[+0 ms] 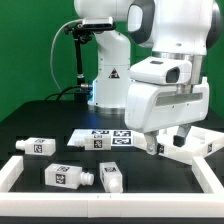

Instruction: Assemble one leg

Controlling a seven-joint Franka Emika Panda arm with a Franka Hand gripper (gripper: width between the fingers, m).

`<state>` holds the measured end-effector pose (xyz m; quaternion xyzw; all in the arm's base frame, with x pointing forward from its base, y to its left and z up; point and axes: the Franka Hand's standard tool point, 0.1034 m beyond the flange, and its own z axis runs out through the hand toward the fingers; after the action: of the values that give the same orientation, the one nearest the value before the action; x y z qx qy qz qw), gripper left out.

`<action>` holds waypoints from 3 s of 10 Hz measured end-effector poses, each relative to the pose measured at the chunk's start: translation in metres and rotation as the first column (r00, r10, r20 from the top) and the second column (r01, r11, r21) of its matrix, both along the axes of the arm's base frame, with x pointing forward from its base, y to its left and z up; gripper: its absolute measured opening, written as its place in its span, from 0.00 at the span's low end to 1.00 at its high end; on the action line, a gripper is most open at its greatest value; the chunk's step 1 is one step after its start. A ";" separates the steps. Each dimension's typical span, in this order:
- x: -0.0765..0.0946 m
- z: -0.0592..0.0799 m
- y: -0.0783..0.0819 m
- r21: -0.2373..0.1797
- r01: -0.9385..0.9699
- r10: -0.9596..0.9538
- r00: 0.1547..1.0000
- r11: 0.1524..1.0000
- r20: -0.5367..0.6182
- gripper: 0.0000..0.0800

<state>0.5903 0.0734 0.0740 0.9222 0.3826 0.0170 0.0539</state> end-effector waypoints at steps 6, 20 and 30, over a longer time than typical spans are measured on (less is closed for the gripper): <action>0.000 -0.001 -0.002 0.001 -0.001 0.001 1.000 1.000 -0.001 0.81; 0.005 -0.055 -0.091 -0.047 0.034 -0.038 0.997 0.998 -0.069 0.81; 0.000 -0.034 -0.092 -0.051 0.017 -0.021 0.997 0.999 -0.074 0.41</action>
Offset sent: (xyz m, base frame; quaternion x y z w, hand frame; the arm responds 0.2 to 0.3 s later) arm 0.0000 0.0000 0.0000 0.0000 0.0000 0.0000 1.0000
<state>0.5899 -0.0186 0.0395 0.9242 0.3758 -0.0276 0.0626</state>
